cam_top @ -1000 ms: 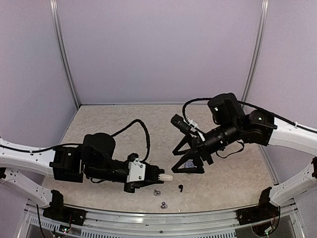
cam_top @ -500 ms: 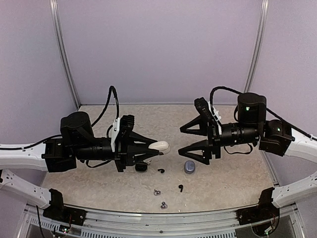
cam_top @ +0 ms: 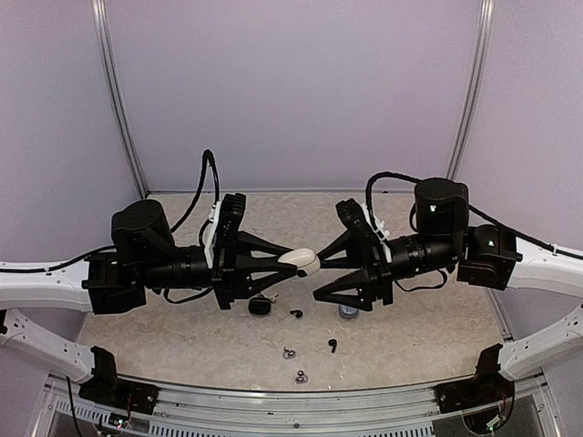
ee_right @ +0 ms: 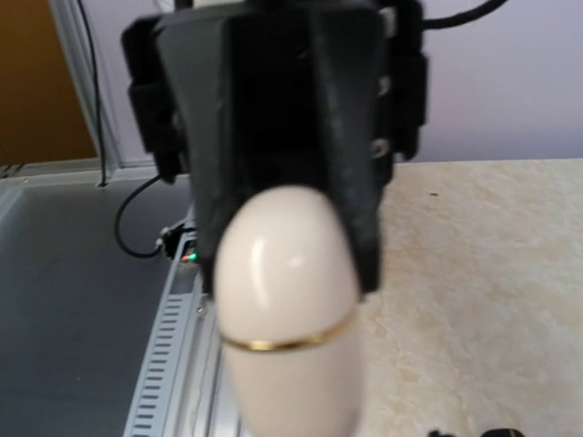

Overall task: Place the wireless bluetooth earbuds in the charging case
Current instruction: Pass from the left arm to the right, then open the charging case, then move the charging case to the center of the board.

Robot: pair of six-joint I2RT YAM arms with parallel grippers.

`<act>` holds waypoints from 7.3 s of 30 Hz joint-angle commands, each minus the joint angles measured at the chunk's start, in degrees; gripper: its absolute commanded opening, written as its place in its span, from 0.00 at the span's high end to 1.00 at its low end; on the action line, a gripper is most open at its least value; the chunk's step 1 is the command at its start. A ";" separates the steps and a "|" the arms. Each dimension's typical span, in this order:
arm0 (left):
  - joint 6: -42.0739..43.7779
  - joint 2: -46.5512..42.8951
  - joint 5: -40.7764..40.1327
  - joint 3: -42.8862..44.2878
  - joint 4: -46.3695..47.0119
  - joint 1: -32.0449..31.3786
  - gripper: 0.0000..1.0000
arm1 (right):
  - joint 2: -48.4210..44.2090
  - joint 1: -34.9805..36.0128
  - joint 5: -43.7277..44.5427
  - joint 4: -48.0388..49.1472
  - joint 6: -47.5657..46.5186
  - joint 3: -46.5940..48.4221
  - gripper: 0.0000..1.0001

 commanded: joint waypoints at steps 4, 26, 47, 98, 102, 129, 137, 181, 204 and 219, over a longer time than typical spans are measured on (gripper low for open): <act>-2.79 1.15 0.74 1.27 3.65 0.32 1.00 | 1.20 1.32 -0.84 2.87 -0.28 0.97 0.39; -4.74 2.84 0.60 -0.79 8.08 0.20 1.00 | 0.34 1.50 -2.34 8.23 4.34 -0.48 0.57; -4.87 3.36 0.23 -1.51 8.64 0.23 1.00 | 0.90 1.50 -2.86 8.89 5.32 -0.22 0.66; -7.68 0.48 -8.51 -2.12 8.99 1.21 0.61 | 0.74 1.59 -0.58 5.48 2.00 -3.01 0.94; -7.57 0.25 -7.87 -2.18 8.99 1.52 0.61 | 0.49 1.56 -0.36 5.18 1.69 -3.35 0.94; 0.88 -1.18 -3.66 -0.58 3.08 0.71 0.43 | -0.33 1.58 1.08 5.31 2.26 -4.62 0.94; 3.38 2.80 -7.24 1.88 1.17 -1.69 0.45 | -0.63 1.60 -0.25 5.91 2.47 -5.02 0.95; -14.41 24.90 -22.99 8.84 -18.88 15.29 0.43 | -7.54 -10.34 7.51 5.26 12.37 -12.76 0.95; -13.09 41.39 -21.47 11.94 -25.99 15.97 0.47 | -8.14 -10.72 5.75 5.30 10.46 -14.37 0.94; -16.66 32.27 -26.79 3.57 -33.38 16.47 0.52 | -8.26 -11.00 5.52 5.15 9.93 -14.50 0.94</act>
